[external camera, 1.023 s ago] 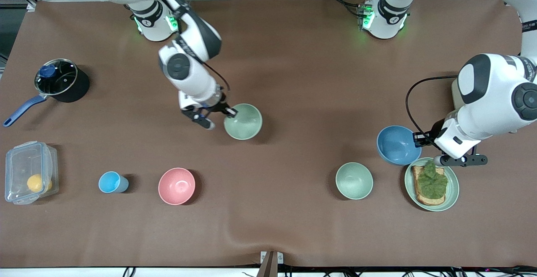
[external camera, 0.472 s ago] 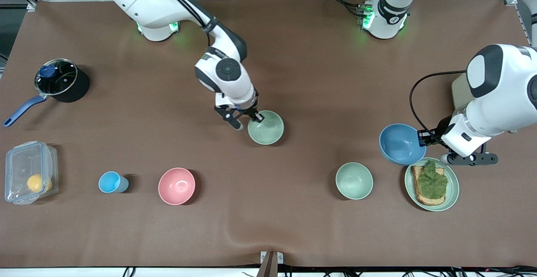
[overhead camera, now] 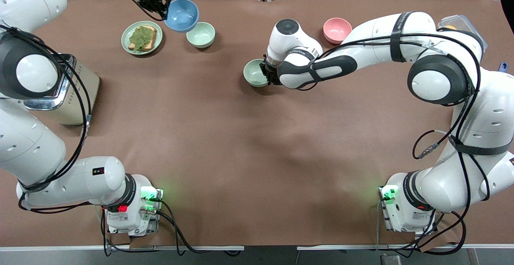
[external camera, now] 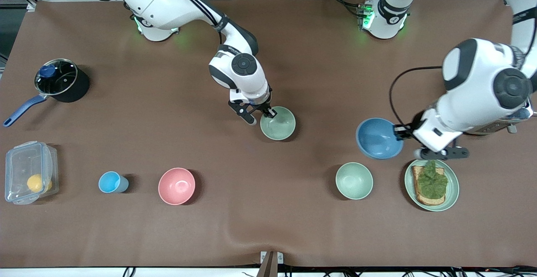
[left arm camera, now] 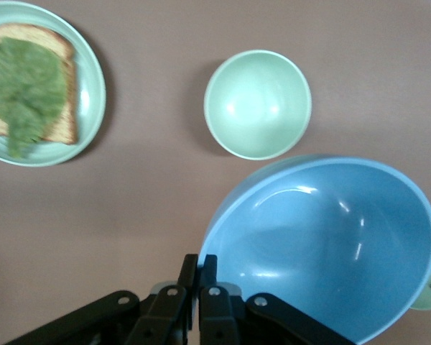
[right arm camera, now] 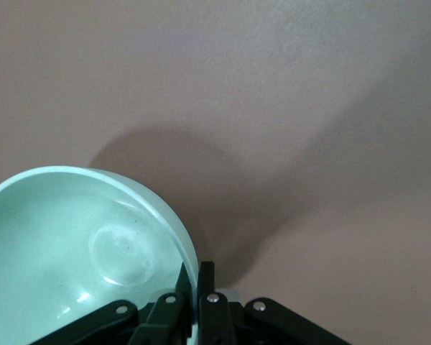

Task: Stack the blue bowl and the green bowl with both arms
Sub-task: 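Move both held bowls toward each other at the table center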

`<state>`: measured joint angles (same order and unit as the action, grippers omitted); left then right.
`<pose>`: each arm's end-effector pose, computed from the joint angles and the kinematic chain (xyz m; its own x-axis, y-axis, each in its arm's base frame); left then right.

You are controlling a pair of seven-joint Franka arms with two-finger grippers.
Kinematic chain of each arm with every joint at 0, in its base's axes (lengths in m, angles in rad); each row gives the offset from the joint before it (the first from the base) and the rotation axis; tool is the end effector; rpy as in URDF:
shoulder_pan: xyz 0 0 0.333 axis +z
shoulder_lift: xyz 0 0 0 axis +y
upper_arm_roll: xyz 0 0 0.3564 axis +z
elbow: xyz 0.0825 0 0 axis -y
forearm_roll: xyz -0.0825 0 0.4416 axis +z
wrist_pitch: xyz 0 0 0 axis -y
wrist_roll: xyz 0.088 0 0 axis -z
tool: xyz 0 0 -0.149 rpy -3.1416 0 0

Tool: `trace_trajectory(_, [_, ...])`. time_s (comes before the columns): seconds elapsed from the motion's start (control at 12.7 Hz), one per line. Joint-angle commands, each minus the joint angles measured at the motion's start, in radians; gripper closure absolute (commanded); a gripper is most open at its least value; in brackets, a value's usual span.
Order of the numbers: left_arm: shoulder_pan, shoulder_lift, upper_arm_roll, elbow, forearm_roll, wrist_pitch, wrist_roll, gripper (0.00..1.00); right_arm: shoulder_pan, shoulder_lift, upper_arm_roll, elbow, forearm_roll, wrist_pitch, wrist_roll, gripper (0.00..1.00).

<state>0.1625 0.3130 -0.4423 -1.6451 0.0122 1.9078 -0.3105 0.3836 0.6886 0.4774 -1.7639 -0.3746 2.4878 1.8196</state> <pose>0.6859 -0.1694 0.4222 0.9975 0.0409 -0.0569 0.0469 -0.9930 0.1082 0.5054 0.5419 0.1698 0.7079 -0.7031 -0.0669 -0.7051 -0.6980 -0.1249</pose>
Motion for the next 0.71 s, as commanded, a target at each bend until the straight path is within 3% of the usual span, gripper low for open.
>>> trace_trajectory(0.0, [-0.009,0.006,-0.019,0.005,-0.008,-0.013,-0.045,1.00,0.012,0.060,0.000,0.056,-0.124,0.026,0.116,1.00])
trace_trajectory(0.16, [-0.035,0.011,-0.019,0.005,-0.008,-0.013,-0.100,1.00,0.000,0.062,0.000,0.060,-0.118,0.022,0.118,1.00])
trace_trajectory(0.24, [-0.053,0.014,-0.019,0.007,-0.008,-0.010,-0.134,1.00,-0.006,0.060,0.001,0.060,-0.113,0.014,0.118,0.36])
trace_trajectory(0.31, [-0.073,0.015,-0.019,0.007,-0.009,-0.004,-0.166,1.00,-0.018,0.052,0.003,0.060,-0.112,0.011,0.122,0.00])
trace_trajectory(0.47, [-0.115,0.027,-0.019,0.008,-0.009,-0.003,-0.247,1.00,-0.063,0.049,0.035,0.060,-0.110,0.005,0.119,0.00])
trace_trajectory(0.63, [-0.147,0.037,-0.019,0.007,-0.009,0.000,-0.304,1.00,-0.161,0.049,0.127,0.061,-0.110,-0.039,0.113,0.00])
